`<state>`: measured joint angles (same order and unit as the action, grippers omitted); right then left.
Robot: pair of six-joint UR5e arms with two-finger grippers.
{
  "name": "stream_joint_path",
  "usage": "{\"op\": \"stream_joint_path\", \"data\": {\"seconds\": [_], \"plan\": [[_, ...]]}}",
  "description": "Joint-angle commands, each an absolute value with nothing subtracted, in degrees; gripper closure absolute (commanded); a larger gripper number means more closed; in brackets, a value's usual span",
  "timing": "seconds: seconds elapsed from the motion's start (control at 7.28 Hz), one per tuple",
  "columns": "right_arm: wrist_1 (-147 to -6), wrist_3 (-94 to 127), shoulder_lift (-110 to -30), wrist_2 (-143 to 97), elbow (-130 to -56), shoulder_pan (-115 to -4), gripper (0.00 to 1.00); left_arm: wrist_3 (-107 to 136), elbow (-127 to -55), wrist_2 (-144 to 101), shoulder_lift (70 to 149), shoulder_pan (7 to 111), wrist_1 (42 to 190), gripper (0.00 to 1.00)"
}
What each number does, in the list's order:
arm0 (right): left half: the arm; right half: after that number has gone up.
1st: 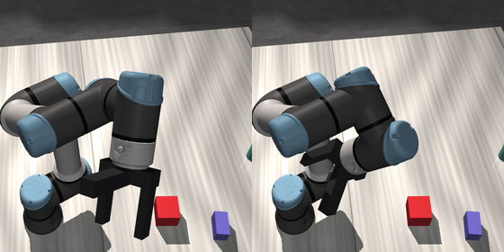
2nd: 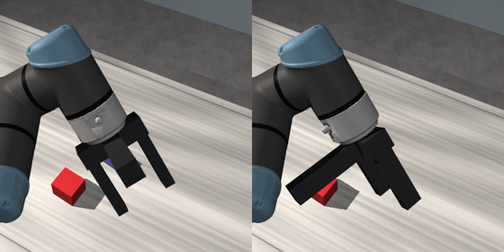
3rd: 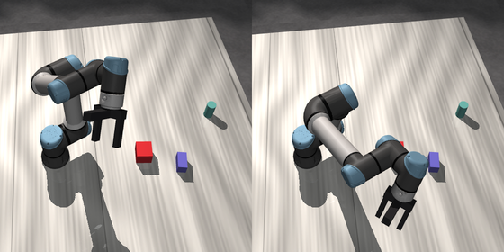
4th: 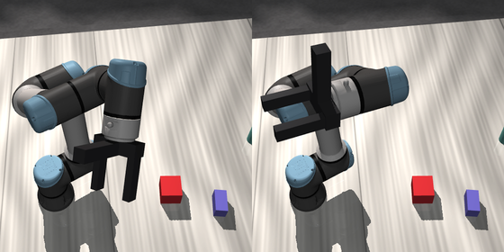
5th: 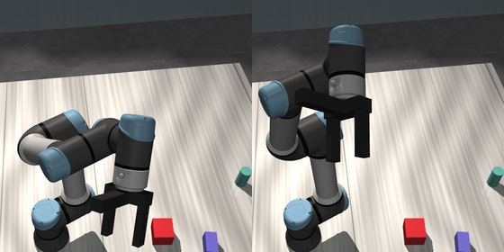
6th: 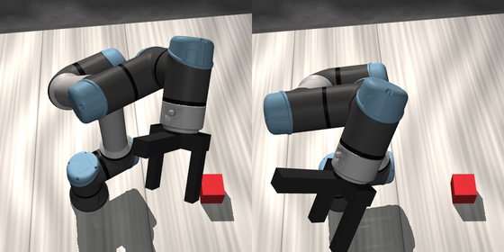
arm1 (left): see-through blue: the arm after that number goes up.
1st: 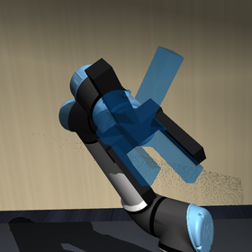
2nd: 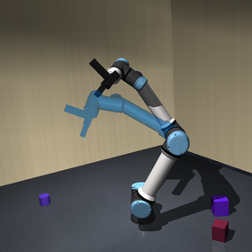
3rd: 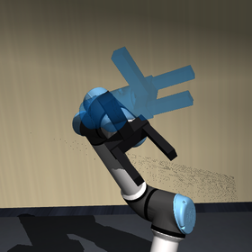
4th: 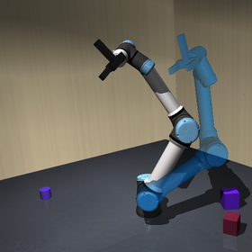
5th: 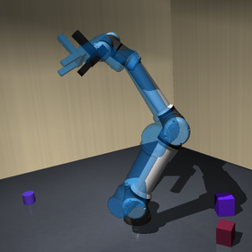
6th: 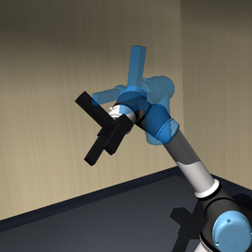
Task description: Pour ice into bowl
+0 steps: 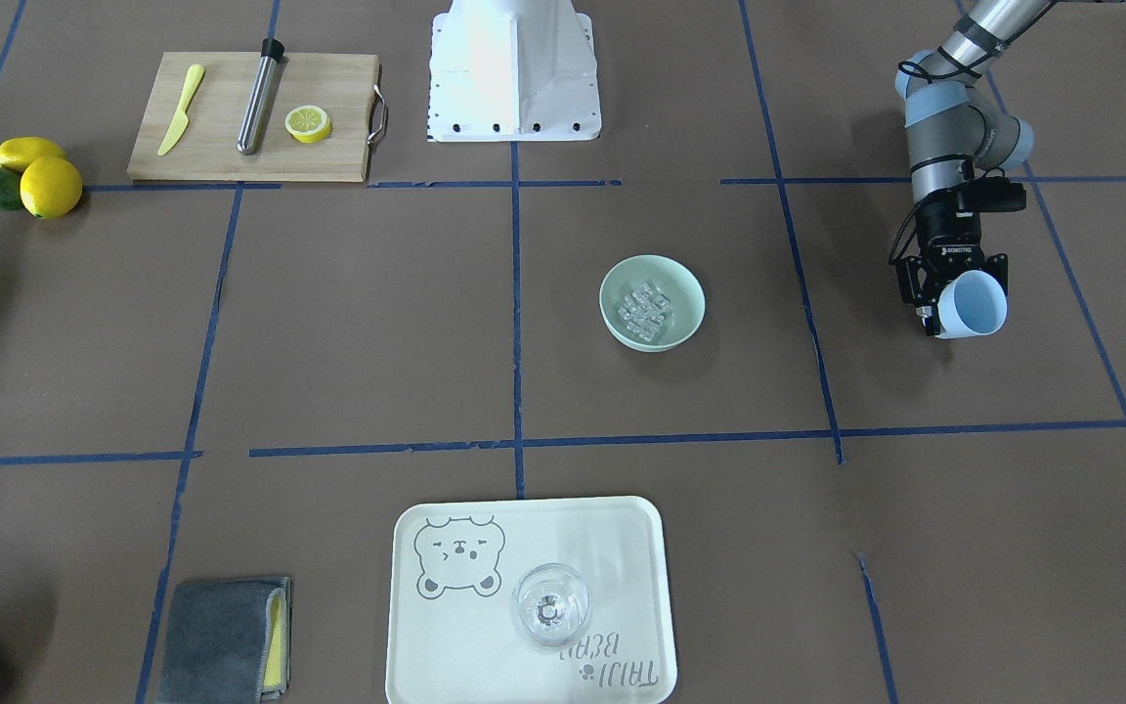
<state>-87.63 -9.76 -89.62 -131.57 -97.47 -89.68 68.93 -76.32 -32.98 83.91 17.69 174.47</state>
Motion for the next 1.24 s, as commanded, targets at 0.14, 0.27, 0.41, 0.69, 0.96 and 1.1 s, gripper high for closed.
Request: {"op": "stream_joint_path", "data": {"seconds": [0.14,0.27,0.41,0.69,0.96,1.1], "plan": [[-87.6,-9.8,-89.6,-131.6,-97.5,-89.6,0.0,68.9,-76.0,-33.0,83.9,17.5,174.5,0.05],[-87.6,-9.8,-89.6,-131.6,-97.4,-89.7,0.0,68.9,-76.0,-33.0,83.9,17.5,174.5,0.01],[-87.6,-9.8,-89.6,-131.6,-97.4,-89.6,0.0,68.9,-76.3,-33.0,83.8,17.5,174.5,0.01],[-87.6,-9.8,-89.6,-131.6,-97.4,-89.6,0.0,68.6,-77.9,-32.3,83.0,17.7,175.2,0.01],[-87.6,-9.7,-89.6,-131.6,-97.6,-89.6,0.0,68.6,-80.1,-29.3,82.3,17.8,175.7,0.01],[-87.6,-9.7,-89.6,-131.6,-97.6,-89.6,0.0,68.5,-81.4,-29.3,81.3,17.8,175.7,0.01]]}}
